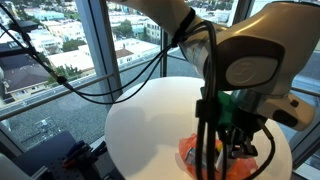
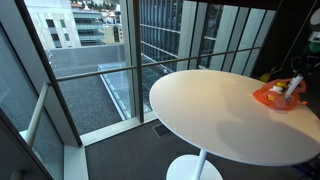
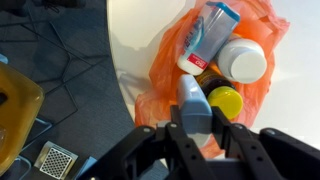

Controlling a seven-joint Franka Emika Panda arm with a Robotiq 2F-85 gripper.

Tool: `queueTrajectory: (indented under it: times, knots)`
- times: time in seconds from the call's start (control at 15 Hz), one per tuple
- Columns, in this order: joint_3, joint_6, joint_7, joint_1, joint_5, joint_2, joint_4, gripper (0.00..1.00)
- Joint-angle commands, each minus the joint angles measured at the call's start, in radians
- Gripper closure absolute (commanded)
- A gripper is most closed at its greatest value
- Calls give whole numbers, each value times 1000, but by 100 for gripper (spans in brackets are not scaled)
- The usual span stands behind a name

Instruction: Put the roll on stick in the plastic bag

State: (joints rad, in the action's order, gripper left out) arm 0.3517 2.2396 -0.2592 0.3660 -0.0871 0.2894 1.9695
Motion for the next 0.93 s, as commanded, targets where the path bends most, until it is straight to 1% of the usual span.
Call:
queueTrajectory:
  times: [0.0, 0.33, 0.87]
  knots:
    - [-7, 5, 34, 4, -12, 11, -8, 89]
    - [-15, 5, 34, 2, -12, 43, -18, 89]
    - [-13, 35, 21, -1, -2, 81, -25, 89]
